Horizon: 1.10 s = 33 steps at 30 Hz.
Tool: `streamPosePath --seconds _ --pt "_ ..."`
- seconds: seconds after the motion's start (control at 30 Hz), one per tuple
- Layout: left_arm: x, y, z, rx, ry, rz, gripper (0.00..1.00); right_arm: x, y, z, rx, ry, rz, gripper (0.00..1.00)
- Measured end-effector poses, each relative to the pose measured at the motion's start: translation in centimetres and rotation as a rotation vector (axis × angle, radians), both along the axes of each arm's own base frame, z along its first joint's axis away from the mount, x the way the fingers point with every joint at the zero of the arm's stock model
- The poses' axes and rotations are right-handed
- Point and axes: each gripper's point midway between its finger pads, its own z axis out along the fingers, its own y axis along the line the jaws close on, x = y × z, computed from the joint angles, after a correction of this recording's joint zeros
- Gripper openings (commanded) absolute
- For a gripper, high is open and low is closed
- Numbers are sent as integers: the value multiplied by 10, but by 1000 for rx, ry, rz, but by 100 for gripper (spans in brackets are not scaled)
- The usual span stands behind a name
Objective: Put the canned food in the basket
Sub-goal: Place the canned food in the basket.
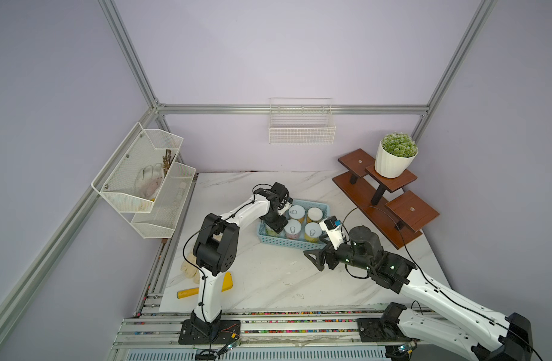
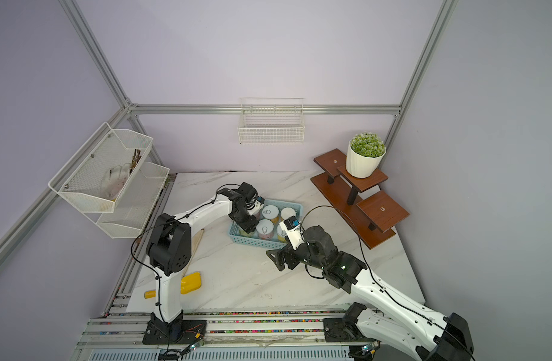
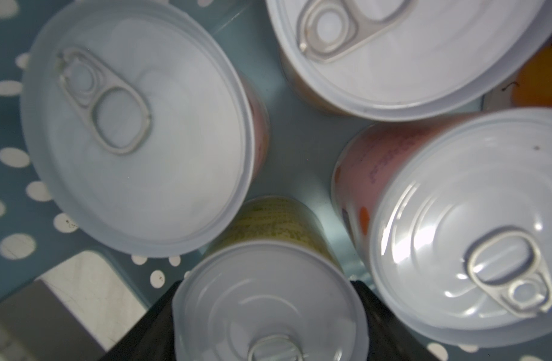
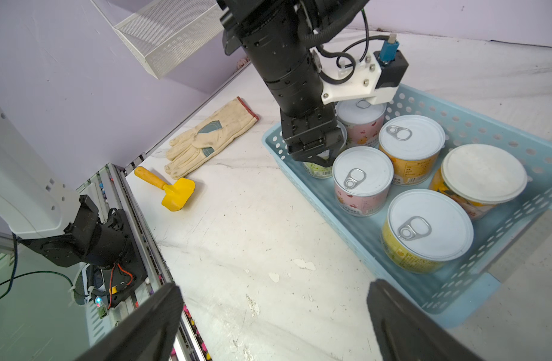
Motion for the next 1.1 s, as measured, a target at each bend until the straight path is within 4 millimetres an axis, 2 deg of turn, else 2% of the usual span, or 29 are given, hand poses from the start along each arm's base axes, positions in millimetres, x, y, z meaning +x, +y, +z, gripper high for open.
streamPosePath --seconds 0.2,0.37,0.73,1.1 --pt "1 0 -2 0 0 1 75 -1 -1 3 6 -6 -1 98" --pt "3 -1 -2 -3 -5 1 84 -1 -1 3 6 -6 -1 98" --pt "7 -4 1 -11 -18 1 92 -1 -1 2 5 -5 -3 98" --pt "8 -1 18 -15 -22 15 93 2 -4 0 0 4 -30 99"
